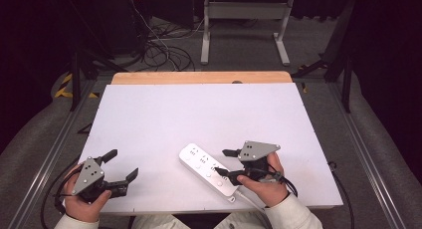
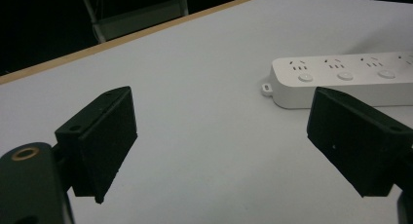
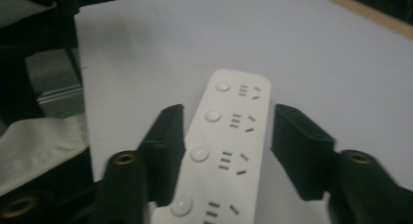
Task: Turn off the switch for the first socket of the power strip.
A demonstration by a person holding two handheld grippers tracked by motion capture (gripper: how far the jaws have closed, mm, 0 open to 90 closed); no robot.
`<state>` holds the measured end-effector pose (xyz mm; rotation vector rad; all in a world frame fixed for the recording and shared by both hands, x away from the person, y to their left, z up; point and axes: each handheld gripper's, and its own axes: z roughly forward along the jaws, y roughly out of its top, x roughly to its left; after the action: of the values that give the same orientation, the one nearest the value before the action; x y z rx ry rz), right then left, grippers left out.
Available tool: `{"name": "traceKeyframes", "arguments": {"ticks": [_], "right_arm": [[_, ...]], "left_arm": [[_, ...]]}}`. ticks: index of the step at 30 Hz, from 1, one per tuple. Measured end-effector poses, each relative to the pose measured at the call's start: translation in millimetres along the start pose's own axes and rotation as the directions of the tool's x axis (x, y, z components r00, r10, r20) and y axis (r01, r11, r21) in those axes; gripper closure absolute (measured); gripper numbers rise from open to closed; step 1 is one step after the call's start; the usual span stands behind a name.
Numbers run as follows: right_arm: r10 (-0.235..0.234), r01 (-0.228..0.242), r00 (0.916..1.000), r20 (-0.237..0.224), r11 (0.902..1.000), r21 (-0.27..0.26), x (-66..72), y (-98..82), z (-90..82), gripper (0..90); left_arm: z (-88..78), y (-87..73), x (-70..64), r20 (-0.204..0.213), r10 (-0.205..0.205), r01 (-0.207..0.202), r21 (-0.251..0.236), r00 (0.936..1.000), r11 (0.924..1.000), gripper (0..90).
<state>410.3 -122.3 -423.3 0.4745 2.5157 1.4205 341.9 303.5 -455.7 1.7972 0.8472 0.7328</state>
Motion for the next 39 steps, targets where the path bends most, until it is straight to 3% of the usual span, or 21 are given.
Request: {"name": "traceKeyframes", "arguments": {"ticks": [5, 9, 13, 19, 39], "right_arm": [[0.009, -0.004, 0.9971, -0.075, 0.9969, 0.079, 2.1, 2.0, 1.3, 80.6], [0.011, 0.002, 0.9953, -0.096, 0.9919, 0.127, 3.1, 1.6, 5.1, 90.0], [-0.005, 0.024, 0.9943, -0.107, 0.9828, 0.183, 4.7, 0.3, 10.4, 90.0], [-0.002, 0.026, 0.9934, -0.115, 0.9776, 0.209, 6.0, -0.9, 14.2, 90.0], [-0.007, 0.052, 0.99, -0.141, 0.9466, 0.318, 11.9, -8.3, 27.9, 90.0]], "left_arm": [[-0.1, 0.0, -0.1, 0.001, 0.002, -0.002, 0.001, 1.0, 1.0, 11.6], [-0.1, -0.1, -0.1, 0.0, 0.002, -0.002, 0.003, 1.0, 1.0, 11.7], [-0.1, -0.1, 0.0, 0.0, 0.004, -0.004, 0.003, 1.0, 1.0, 11.8], [0.4, -0.5, -0.5, -0.001, -0.001, 0.001, 0.004, 1.0, 1.0, 12.1], [-0.1, -0.7, -0.2, -0.001, 0.003, -0.003, 0.009, 1.0, 1.0, 12.2]]}}
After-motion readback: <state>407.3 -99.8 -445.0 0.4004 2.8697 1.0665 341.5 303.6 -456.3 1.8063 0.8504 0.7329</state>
